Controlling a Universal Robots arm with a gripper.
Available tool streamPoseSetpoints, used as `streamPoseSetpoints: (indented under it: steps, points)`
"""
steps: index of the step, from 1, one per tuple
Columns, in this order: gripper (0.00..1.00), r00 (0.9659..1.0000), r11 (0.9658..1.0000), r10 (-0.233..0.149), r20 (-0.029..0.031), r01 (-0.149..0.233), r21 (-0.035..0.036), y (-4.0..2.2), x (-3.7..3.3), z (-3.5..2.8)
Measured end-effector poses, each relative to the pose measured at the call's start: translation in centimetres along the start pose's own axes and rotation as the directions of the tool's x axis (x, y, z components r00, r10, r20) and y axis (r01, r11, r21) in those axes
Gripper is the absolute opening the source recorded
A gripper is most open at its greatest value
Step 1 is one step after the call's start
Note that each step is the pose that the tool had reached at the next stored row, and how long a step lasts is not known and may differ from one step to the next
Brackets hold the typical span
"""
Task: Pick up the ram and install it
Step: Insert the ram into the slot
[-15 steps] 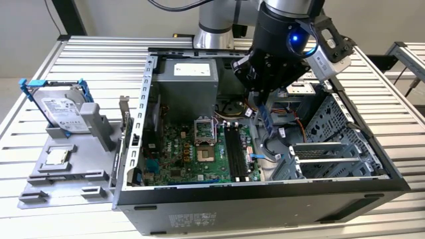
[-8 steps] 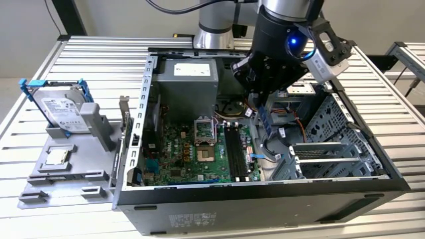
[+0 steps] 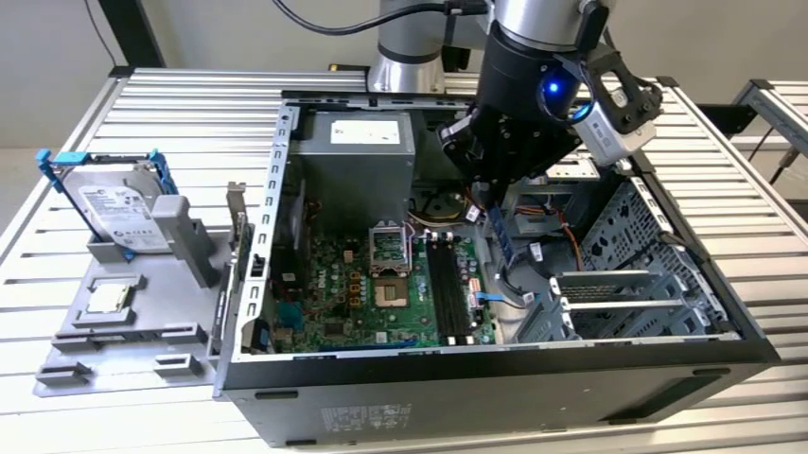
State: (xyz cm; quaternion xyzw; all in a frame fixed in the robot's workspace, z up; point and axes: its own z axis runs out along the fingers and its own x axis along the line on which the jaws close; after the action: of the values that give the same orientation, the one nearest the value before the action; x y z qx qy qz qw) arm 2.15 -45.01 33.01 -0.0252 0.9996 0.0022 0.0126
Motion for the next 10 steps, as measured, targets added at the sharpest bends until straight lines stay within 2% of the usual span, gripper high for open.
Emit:
streamPoseSetpoints:
  steps: [6,10]
  points:
    - [0.00,1.0000,1.0000,0.002,-0.0001,-0.002,0.0023,0.06,0.01,0.55]
    - [0.00,1.0000,1.0000,0.003,-0.0001,-0.003,0.0024,0.06,0.01,0.62]
